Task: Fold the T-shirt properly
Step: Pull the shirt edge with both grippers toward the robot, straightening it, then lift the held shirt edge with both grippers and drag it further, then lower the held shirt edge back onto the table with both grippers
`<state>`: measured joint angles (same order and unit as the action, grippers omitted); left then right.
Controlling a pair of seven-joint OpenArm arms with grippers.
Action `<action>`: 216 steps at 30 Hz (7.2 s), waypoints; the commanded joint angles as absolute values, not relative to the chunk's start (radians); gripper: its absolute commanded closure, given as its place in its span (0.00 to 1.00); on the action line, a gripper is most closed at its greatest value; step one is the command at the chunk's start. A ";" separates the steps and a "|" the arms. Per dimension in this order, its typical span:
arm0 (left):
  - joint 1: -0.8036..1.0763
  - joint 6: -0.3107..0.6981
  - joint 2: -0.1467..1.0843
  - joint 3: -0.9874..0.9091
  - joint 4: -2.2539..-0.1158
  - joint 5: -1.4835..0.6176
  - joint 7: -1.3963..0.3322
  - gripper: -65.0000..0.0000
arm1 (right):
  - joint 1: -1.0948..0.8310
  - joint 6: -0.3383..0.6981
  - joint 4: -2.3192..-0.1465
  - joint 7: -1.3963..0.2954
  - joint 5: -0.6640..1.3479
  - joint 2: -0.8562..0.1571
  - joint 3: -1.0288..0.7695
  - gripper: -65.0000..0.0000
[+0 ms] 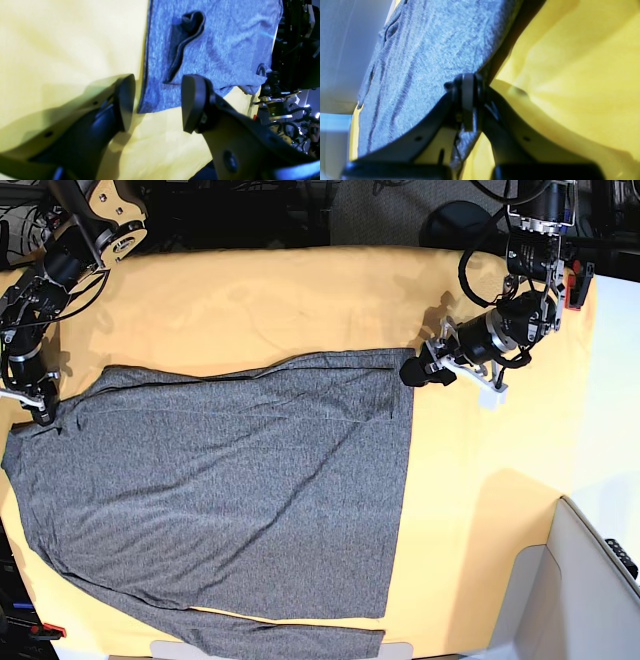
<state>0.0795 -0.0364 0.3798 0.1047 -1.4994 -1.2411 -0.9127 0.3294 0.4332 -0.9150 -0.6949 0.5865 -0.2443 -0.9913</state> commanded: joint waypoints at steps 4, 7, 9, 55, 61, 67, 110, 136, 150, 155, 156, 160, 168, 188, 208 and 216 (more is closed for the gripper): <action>0.082 -0.047 0.366 0.122 -1.506 -1.231 -0.937 0.57 | 0.292 0.372 -0.900 -0.745 0.567 -0.237 -0.998 0.98; 0.076 -0.047 0.357 0.150 -1.506 -1.231 -0.934 0.57 | 0.288 0.372 -0.900 -0.745 0.567 -0.237 -0.998 0.98; 0.073 -0.047 0.357 0.177 -1.506 -1.231 -0.932 0.57 | 0.286 0.372 -0.900 -0.745 0.567 -0.237 -0.998 0.98; 0.364 -0.045 0.384 -0.143 -1.644 -1.239 -1.066 0.99 | -0.165 0.366 -1.372 -0.750 0.572 -0.237 -1.004 1.00; 0.450 0.008 0.380 -0.143 -1.709 -1.234 -1.063 0.99 | -0.222 0.366 -1.438 -0.750 0.572 -0.237 -1.003 1.00; 0.475 0.008 0.364 -0.142 -1.719 -1.233 -1.063 1.00 | -0.240 0.367 -1.438 -0.750 0.572 -0.237 -1.001 1.00; 0.438 0.010 0.371 -0.136 -1.713 -1.230 -1.069 1.00 | -0.088 0.364 -1.351 -1.009 0.975 -0.070 -0.972 1.00; -0.091 0.010 0.348 -0.139 -1.504 -1.231 -1.254 1.00 | 0.363 0.363 -1.191 -0.961 0.699 -0.085 -0.974 1.00; -0.137 0.008 0.378 -0.139 -1.244 -1.230 -1.147 1.00 | 0.403 0.363 -1.063 -0.883 0.717 -0.090 -0.972 1.00; -0.139 0.008 0.380 -0.137 -1.241 -1.230 -1.142 1.00 | 0.403 0.363 -1.063 -0.970 0.854 -0.090 -0.972 1.00; -0.139 0.008 0.380 -0.137 -1.241 -1.230 -1.141 1.00 | 0.404 0.363 -1.063 -0.974 0.872 -0.090 -0.972 1.00; -0.139 0.008 0.380 -0.136 -1.241 -1.230 -1.139 1.00 | 0.424 0.363 -1.063 -0.981 0.897 -0.090 -0.970 1.00; -0.145 0.008 0.378 -0.139 -1.244 -1.150 -1.139 1.00 | 0.478 0.363 -1.063 -0.983 0.895 -0.082 -0.946 1.00; -0.153 0.008 0.374 -0.140 -1.241 -1.119 -1.139 1.00 | 0.437 0.058 -1.239 -0.974 0.892 0.022 -0.736 1.00; -0.150 0.005 0.374 -0.137 -1.239 -1.118 -1.148 1.00 | 0.378 -0.047 -1.422 -0.947 0.897 0.117 -0.736 1.00; -0.150 0.005 0.372 -0.136 -1.239 -1.118 -1.150 1.00 | 0.326 -0.122 -1.477 -0.946 0.898 0.142 -0.737 1.00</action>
